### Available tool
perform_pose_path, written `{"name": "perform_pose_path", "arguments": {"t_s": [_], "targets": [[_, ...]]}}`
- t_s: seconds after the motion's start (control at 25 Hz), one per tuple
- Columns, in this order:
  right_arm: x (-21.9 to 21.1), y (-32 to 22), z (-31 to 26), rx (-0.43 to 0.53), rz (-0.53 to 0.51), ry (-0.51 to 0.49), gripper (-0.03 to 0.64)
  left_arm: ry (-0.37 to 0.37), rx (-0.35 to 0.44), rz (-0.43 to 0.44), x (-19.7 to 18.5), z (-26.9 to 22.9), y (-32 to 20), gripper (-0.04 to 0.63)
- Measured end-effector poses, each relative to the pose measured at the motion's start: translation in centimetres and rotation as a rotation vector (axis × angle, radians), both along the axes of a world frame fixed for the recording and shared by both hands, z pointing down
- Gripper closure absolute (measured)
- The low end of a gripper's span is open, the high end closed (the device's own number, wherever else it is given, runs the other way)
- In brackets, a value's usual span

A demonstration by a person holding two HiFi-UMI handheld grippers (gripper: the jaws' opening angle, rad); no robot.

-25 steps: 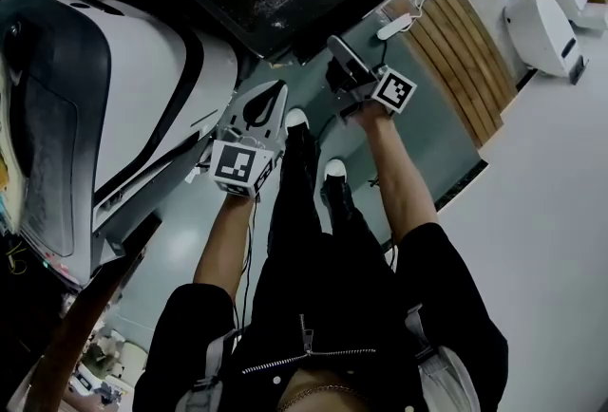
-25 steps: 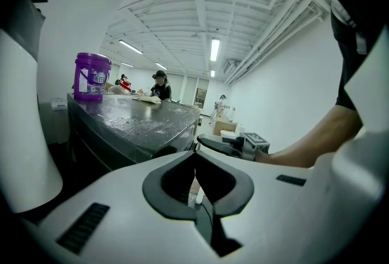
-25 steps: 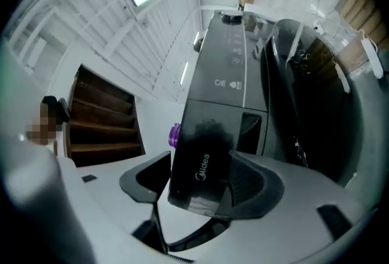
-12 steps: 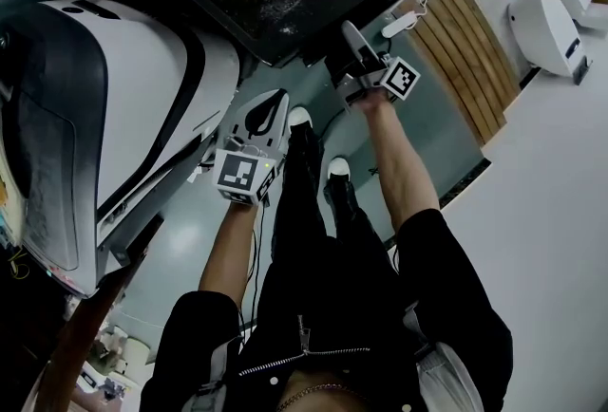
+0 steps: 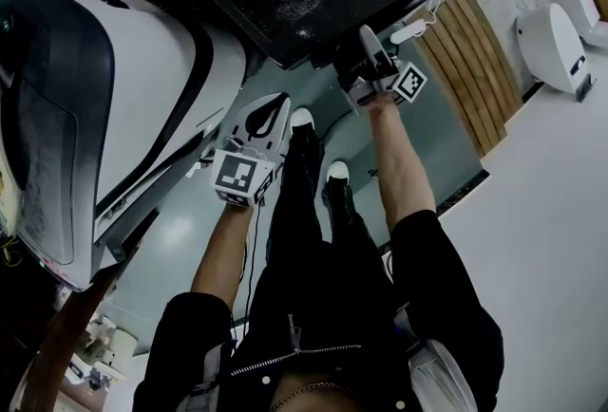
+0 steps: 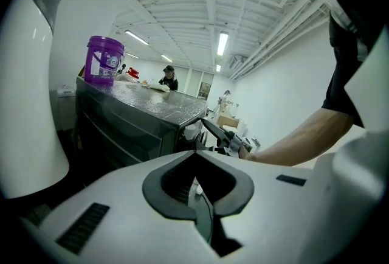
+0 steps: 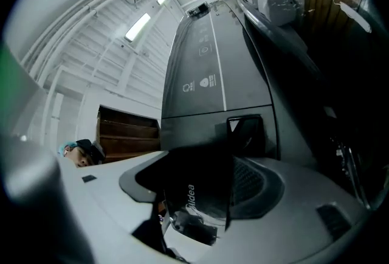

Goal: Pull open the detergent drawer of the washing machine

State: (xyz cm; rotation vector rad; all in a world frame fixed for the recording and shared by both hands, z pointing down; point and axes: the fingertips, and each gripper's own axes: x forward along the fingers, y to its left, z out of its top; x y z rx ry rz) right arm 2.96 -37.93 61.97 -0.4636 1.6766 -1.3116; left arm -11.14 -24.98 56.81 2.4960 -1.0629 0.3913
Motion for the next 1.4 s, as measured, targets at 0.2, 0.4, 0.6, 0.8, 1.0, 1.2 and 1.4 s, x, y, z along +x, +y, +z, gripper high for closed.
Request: {"name": "perform_pose_path", "arguments": {"t_s": [0.2, 0.4, 0.6, 0.8, 1.0, 1.2, 1.4], "targets": [[0.0, 0.1, 0.2, -0.023, 0.018, -0.018, 0.334, -0.004, -0.011, 0.006, 0.0, 0.3, 0.3, 0.574], [0.2, 0.1, 0.2, -0.037, 0.011, -0.020, 0.336, 0.001, -0.019, 0.002, -0.1, 0.6, 0.3, 0.574], [0.1, 0.1, 0.2, -0.046, 0.012, -0.035, 0.339, -0.004, -0.028, 0.002, -0.4, 1.1, 0.1, 0.574], [0.1, 0.1, 0.2, -0.038, 0.001, -0.034, 0.342, -0.009, -0.032, -0.005, -0.8, 1.3, -0.3, 0.574], [1.4, 2.0, 0.0, -0.039, 0.016, -0.037, 0.356, -0.006, -0.033, -0.008, -0.6, 1.6, -0.2, 0.574], [1.6, 2.3, -0.1, -0.044, -0.017, -0.023, 0.347, -0.005, -0.036, -0.023, -0.8, 1.9, 0.0, 0.574], [2.0, 2.7, 0.0, -0.048, 0.009, -0.032, 0.348, -0.007, -0.026, -0.020, -0.5, 1.1, 0.3, 0.574]]}}
